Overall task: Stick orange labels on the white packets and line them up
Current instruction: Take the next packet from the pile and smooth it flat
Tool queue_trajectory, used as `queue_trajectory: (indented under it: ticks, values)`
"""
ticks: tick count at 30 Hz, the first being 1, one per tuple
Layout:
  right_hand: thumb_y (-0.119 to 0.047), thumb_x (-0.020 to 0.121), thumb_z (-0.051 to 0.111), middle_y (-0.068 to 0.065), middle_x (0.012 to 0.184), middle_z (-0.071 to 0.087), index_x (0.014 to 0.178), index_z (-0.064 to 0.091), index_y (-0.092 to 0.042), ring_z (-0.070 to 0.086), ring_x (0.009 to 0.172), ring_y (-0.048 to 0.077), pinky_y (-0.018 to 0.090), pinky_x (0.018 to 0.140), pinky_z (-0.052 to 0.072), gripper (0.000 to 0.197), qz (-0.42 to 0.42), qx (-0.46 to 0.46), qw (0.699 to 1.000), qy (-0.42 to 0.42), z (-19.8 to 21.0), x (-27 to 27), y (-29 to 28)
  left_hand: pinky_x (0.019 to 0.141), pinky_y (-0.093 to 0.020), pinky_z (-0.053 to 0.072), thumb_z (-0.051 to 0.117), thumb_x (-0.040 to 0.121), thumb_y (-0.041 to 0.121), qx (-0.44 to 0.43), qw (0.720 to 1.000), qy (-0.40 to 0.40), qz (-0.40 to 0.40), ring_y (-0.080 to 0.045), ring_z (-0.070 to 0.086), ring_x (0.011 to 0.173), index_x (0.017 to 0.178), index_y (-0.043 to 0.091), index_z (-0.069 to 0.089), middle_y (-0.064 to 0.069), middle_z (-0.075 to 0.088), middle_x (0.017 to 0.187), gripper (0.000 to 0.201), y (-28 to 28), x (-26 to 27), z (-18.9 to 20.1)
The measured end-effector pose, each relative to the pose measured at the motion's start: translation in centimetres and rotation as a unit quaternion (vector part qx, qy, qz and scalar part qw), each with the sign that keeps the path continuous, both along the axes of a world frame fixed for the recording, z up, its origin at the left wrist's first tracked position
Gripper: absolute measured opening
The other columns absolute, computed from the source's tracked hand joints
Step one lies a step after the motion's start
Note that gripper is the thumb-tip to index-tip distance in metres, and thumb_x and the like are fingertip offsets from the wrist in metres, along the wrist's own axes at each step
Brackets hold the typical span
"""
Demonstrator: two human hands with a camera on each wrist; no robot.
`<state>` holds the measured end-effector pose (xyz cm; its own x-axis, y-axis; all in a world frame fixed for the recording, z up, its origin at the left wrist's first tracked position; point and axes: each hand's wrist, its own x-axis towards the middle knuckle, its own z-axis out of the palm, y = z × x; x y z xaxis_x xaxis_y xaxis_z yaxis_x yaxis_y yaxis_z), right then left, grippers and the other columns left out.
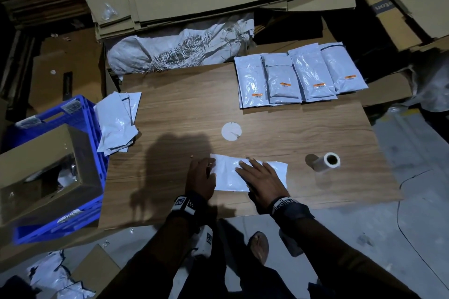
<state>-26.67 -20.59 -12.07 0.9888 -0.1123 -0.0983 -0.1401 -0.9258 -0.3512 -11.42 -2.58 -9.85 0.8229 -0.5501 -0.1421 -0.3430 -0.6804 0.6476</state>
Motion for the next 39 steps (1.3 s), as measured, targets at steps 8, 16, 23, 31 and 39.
queue_trajectory:
  ticks: [8, 16, 23, 31, 39]
  values:
    - [-0.015, 0.086, 0.061, 0.0, 0.166, 0.033, 0.155, 0.04, -0.022, 0.026, 0.155, 0.02, 0.043, 0.126, 0.019, 0.073, -0.037, 0.035, 0.998, -0.04, -0.1, -0.2, -1.4, 0.114, -0.047, 0.04, 0.048, 0.095, 0.017, 0.009, 0.977, -0.118, -0.179, -0.035, 0.04, 0.143, 0.148, 0.009, 0.048, -0.014, 0.037, 0.159, 0.054, -1.6, -2.3, -0.7]
    - [-0.036, 0.105, 0.027, 0.001, 0.171, 0.016, 0.164, 0.019, -0.018, 0.006, 0.159, 0.02, 0.048, 0.127, 0.01, 0.062, -0.168, -0.007, 0.985, -0.022, -1.4, 2.8, -0.3, 0.119, -0.049, 0.032, 0.023, 0.098, 0.032, 0.145, 0.958, -0.131, -0.209, -0.027, 0.02, 0.155, 0.159, 0.015, 0.03, -0.009, 0.02, 0.168, 0.064, -5.0, -2.1, -2.9]
    - [-0.038, 0.107, 0.029, 0.001, 0.173, 0.009, 0.164, 0.018, -0.017, -0.002, 0.16, 0.021, 0.049, 0.128, 0.007, 0.062, -0.155, -0.072, 0.985, 0.025, -2.8, 3.2, 0.3, 0.124, -0.047, 0.018, 0.018, 0.102, 0.037, 0.174, 0.951, -0.128, -0.22, -0.024, 0.004, 0.158, 0.163, 0.024, 0.008, -0.001, -0.001, 0.172, 0.063, -4.6, -2.2, -4.9]
    - [-0.038, 0.105, 0.031, 0.001, 0.172, 0.013, 0.164, 0.021, -0.017, 0.004, 0.16, 0.023, 0.05, 0.127, 0.01, 0.063, -0.153, -0.067, 0.985, 0.037, -3.2, 3.4, 0.0, 0.125, -0.047, 0.016, 0.019, 0.104, 0.036, 0.173, 0.953, -0.14, -0.206, -0.023, 0.0, 0.158, 0.164, 0.024, 0.008, -0.003, -0.001, 0.171, 0.062, -4.7, -2.5, -4.7]
    - [-0.048, 0.108, 0.02, -0.005, 0.173, 0.003, 0.165, 0.011, -0.027, -0.008, 0.159, 0.022, 0.049, 0.127, -0.001, 0.061, -0.17, -0.015, 0.983, 0.061, -1.6, 2.0, -0.7, 0.123, -0.058, 0.013, 0.022, 0.103, 0.04, 0.208, 0.939, -0.127, -0.242, -0.024, 0.002, 0.158, 0.162, 0.031, 0.012, 0.002, -0.004, 0.171, 0.061, -4.1, -1.6, -3.9]
